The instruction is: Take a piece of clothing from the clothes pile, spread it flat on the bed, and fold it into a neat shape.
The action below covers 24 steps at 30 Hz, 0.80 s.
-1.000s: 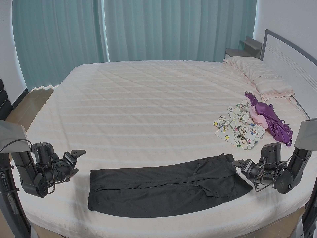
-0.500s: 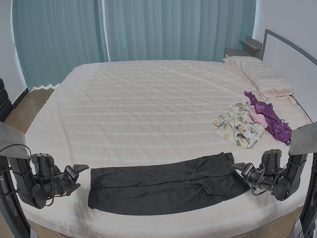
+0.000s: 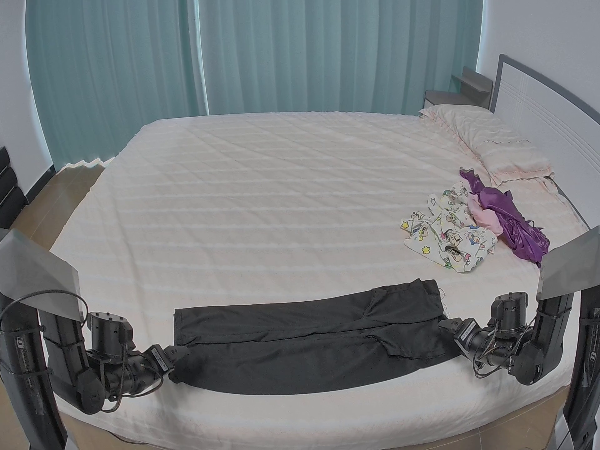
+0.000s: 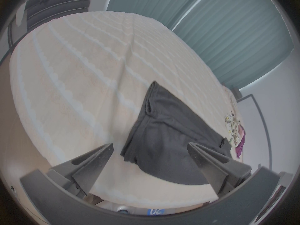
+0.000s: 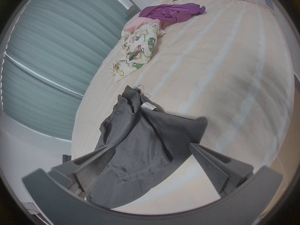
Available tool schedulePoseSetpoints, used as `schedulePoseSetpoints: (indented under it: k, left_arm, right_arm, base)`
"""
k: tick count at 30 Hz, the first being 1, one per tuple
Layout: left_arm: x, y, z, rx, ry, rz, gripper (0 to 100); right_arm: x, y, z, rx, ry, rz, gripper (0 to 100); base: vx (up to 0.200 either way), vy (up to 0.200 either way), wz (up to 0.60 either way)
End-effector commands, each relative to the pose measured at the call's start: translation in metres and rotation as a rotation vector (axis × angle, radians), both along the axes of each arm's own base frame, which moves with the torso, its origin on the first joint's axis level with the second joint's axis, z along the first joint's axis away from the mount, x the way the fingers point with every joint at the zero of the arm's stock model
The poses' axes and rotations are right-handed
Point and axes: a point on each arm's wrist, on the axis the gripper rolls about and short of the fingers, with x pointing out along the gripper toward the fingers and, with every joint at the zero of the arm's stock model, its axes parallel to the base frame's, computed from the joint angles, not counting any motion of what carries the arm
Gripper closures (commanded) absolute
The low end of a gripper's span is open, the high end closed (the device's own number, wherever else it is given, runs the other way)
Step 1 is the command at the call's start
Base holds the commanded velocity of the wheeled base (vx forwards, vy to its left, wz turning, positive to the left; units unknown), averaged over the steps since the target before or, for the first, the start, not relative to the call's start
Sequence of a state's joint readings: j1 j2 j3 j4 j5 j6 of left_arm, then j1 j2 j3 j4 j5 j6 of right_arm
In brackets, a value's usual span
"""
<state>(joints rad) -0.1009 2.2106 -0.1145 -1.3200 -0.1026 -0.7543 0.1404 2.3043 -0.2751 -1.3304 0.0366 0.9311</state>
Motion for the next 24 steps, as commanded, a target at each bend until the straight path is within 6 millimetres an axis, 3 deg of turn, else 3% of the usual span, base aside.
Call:
schedulePoseSetpoints:
  k: [1,17,18,24]
  left_arm:
    - [-0.005,-0.017,-0.016,0.043,0.067,-0.054,0]
    - [0.008,-0.027,-0.031,0.144,0.054,0.003,0]
    - [0.008,-0.027,-0.031,0.144,0.054,0.003,100]
    - [0.011,-0.030,-0.036,0.205,0.047,0.035,100]
  right_arm:
    - [0.000,0.000,-0.001,0.000,0.004,-0.001,0]
    - [-0.002,0.000,0.002,0.003,-0.036,0.004,0]
    - [-0.002,0.000,0.002,0.003,-0.036,0.004,0]
    - [-0.002,0.000,0.002,0.003,-0.036,0.003,0]
  base:
    - [0.000,0.000,0.00]
    - [0.000,0.000,0.00]
    - [0.000,0.000,0.00]
    - [0.000,0.000,0.00]
